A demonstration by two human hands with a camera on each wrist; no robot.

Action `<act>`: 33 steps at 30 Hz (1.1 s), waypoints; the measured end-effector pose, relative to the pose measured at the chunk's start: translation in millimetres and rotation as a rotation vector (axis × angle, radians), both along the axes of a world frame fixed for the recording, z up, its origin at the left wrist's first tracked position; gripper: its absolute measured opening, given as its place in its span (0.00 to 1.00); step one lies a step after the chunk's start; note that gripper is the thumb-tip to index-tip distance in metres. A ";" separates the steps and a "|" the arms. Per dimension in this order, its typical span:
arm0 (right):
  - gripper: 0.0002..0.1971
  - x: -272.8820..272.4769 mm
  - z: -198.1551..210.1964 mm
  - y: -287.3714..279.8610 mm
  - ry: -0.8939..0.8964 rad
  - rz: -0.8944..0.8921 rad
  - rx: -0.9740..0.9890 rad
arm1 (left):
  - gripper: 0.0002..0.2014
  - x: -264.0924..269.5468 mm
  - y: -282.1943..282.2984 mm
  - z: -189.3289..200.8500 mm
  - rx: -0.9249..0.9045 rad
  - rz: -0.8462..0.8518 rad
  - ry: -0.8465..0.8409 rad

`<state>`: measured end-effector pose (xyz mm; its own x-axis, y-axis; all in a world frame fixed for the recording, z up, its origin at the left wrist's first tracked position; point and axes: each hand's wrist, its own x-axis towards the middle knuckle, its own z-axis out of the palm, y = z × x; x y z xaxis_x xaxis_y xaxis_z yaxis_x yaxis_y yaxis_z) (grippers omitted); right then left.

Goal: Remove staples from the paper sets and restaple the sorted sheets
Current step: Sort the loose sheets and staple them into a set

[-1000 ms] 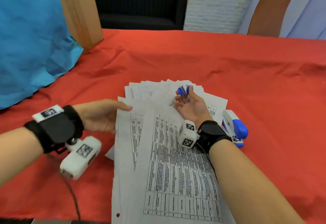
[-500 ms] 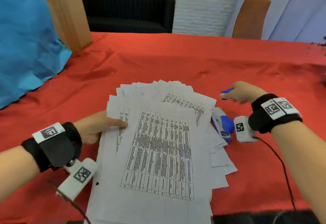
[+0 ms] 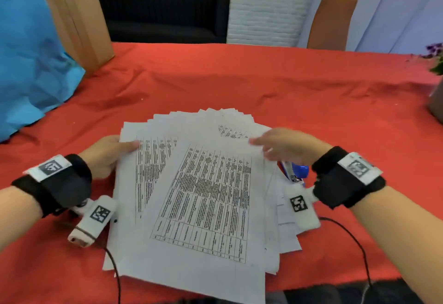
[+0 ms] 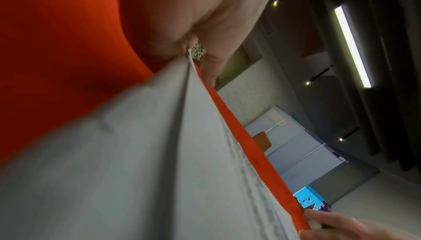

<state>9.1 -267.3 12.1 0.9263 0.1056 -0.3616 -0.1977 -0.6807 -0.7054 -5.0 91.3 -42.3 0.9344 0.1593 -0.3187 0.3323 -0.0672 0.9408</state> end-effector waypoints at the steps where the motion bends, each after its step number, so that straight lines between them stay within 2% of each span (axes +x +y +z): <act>1: 0.29 -4.3 -6.9 9.1 0.046 0.024 -0.053 | 0.09 -3.5 -1.1 -4.0 0.002 -0.026 0.019; 4: 0.39 -1.8 -19.3 22.5 0.036 0.013 -0.128 | 0.15 -16.3 -13.5 -8.0 0.007 -0.135 -0.056; 6: 0.39 2.1 -19.1 34.2 0.090 -0.006 -0.033 | 0.17 -21.1 -24.9 -5.2 0.010 -0.215 -0.132; 9: 0.37 1.1 -15.9 62.7 0.147 0.024 0.055 | 0.22 -20.4 -44.5 -7.6 0.062 -0.288 -0.161; 12: 0.33 1.9 -11.7 82.9 0.165 0.060 0.176 | 0.25 -14.5 -54.4 -10.9 0.214 -0.236 -0.262; 14: 0.29 7.5 -7.3 81.7 0.091 0.041 0.263 | 0.26 -11.3 -44.7 2.1 0.249 -0.181 -0.391; 17: 0.42 27.2 5.2 62.4 -0.191 -0.089 0.231 | 0.28 -3.8 -7.0 41.8 0.178 -0.068 -0.640; 19: 0.49 34.3 13.1 54.9 -0.227 -0.115 0.350 | 0.30 1.7 18.1 65.5 0.100 0.003 -0.731; 20: 0.51 33.2 16.6 56.8 -0.200 -0.064 0.432 | 0.31 4.1 24.5 73.9 0.077 0.013 -0.759; 21: 0.50 32.0 18.9 62.0 -0.177 0.001 0.500 | 0.30 7.4 25.6 78.5 0.070 0.001 -0.778; 22: 0.43 30.0 21.3 70.0 -0.178 0.071 0.559 | 0.29 11.4 21.7 80.5 0.077 -0.012 -0.789; 24: 0.21 29.4 24.4 88.3 -0.270 0.135 0.640 | 0.26 17.9 3.1 84.2 0.106 0.021 -0.799; 25: 0.14 32.0 27.2 93.3 -0.339 0.106 0.691 | 0.27 21.2 -6.9 86.7 0.136 0.048 -0.806; 28: 0.17 48.2 46.6 89.3 -0.523 -0.044 0.763 | 0.32 28.0 -30.7 105.2 0.246 0.013 -0.872; 30: 0.18 57.6 73.2 80.9 -0.669 -0.048 0.772 | 0.33 32.4 -46.0 127.1 0.356 0.015 -0.962; 33: 0.16 61.9 116.7 67.7 -0.861 0.004 0.810 | 0.31 37.8 -72.1 163.4 0.356 0.150 -1.094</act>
